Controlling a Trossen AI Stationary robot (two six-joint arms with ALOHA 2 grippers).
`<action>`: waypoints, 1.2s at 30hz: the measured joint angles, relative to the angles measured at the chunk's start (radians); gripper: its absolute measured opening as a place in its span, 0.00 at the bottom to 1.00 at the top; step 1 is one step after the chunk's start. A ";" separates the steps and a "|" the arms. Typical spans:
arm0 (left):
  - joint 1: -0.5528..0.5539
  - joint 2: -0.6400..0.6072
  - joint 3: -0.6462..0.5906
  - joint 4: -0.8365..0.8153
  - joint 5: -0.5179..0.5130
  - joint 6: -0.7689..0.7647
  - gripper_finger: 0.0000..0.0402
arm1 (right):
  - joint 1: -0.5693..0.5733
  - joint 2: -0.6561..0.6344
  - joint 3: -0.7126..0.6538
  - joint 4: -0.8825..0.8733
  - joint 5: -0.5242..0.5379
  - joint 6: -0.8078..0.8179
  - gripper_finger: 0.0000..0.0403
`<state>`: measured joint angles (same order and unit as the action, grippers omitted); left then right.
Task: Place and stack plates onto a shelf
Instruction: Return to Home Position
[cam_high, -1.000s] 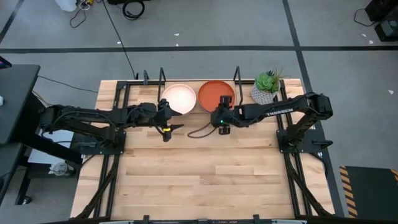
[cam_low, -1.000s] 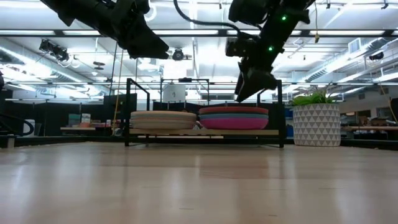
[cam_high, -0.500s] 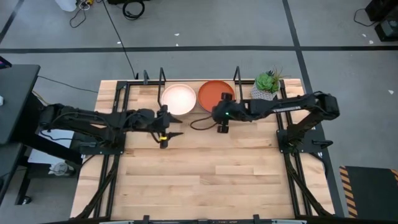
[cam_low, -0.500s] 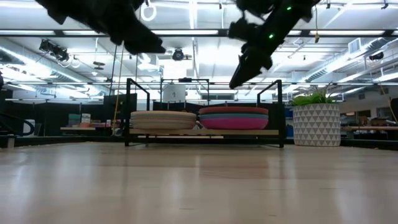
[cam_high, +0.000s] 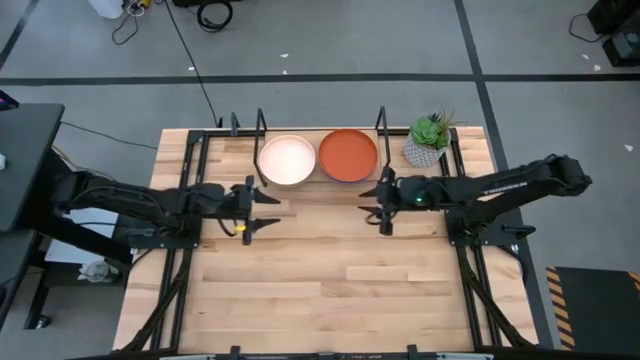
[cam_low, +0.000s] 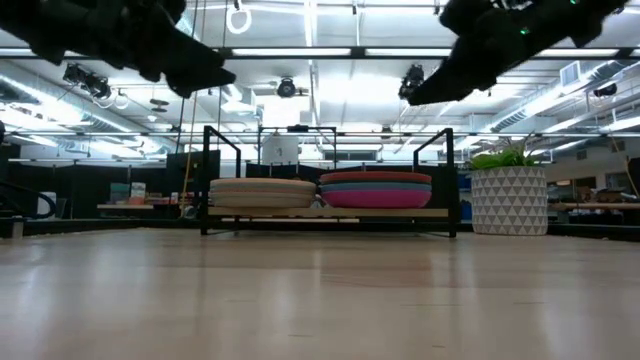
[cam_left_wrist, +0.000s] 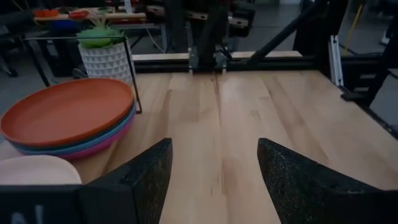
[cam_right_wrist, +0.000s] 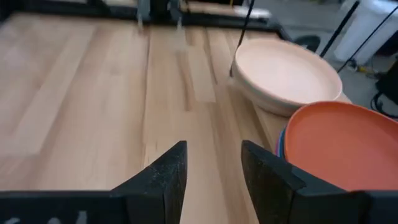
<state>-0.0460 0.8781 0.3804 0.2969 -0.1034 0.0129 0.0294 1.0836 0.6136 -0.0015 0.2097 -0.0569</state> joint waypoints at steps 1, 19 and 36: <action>0.000 -0.022 -0.014 -0.001 0.000 -0.002 0.60 | 0.004 -0.027 -0.030 0.031 0.000 0.007 0.39; 0.002 -0.347 -0.254 0.002 -0.020 0.074 0.52 | 0.001 -0.376 -0.367 0.225 0.005 0.066 0.39; 0.002 -0.484 -0.326 -0.053 -0.019 0.096 0.48 | -0.004 -0.615 -0.570 0.397 0.012 0.086 0.39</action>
<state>-0.0437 0.3946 0.0540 0.2442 -0.1226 0.1091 0.0257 0.4689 0.0432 0.3951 0.2216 0.0290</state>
